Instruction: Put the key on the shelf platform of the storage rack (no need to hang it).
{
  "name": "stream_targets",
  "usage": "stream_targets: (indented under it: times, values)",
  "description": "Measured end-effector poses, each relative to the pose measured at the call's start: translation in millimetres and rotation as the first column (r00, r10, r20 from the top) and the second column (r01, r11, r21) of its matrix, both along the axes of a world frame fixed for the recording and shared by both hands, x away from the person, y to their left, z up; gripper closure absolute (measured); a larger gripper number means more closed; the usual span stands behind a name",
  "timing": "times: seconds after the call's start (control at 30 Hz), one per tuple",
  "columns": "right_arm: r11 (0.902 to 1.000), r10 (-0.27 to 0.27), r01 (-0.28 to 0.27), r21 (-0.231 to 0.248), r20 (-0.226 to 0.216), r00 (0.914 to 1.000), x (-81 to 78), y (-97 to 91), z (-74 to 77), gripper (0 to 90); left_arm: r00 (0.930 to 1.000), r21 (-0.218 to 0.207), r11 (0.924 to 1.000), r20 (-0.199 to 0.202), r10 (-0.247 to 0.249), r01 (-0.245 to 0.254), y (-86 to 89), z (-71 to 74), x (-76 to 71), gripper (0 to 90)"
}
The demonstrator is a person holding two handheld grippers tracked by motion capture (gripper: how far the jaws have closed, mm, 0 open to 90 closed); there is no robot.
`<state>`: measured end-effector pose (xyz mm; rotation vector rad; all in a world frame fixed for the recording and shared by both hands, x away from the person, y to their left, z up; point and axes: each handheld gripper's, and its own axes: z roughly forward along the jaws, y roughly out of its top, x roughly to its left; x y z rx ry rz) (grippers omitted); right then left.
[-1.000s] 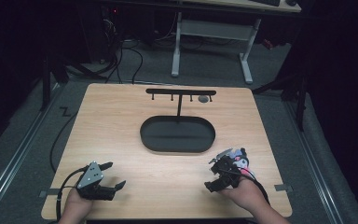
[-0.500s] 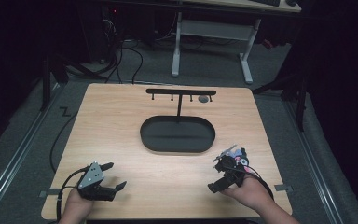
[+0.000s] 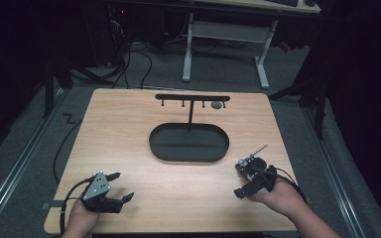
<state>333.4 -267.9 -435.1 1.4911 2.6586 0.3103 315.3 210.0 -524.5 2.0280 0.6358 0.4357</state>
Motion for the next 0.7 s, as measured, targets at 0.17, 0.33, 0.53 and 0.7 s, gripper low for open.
stream_targets:
  times: [0.17, 0.33, 0.53, 0.7]
  values:
    - [0.9994, -0.021, 0.021, -0.027, 0.005, 0.9998, 0.9, -13.4, 2.5, 0.0, 1.0000, 0.001, 1.0000, 0.000, 0.001, -0.001, 0.0, 0.0, 0.0, 15.6]
    - [0.9975, -0.055, 0.056, -0.044, 0.019, 0.9983, 1.9, -30.0, -0.1, 0.2, 1.0000, 0.004, 1.0000, 0.001, 0.000, 0.000, -0.3, 0.1, -0.1, 15.6]
    - [0.9935, -0.108, 0.108, -0.035, 0.005, 0.9942, 3.6, -47.0, -9.6, 1.5, 1.0000, 0.007, 1.0000, 0.000, 0.001, -0.001, -0.2, -0.2, 0.3, 15.6]
    - [0.9904, -0.135, 0.135, -0.030, -0.006, 0.9908, 5.0, -55.7, -19.7, 3.2, 1.0000, 0.009, 1.0000, -0.001, 0.002, -0.002, -0.1, -0.3, 0.4, 15.6]
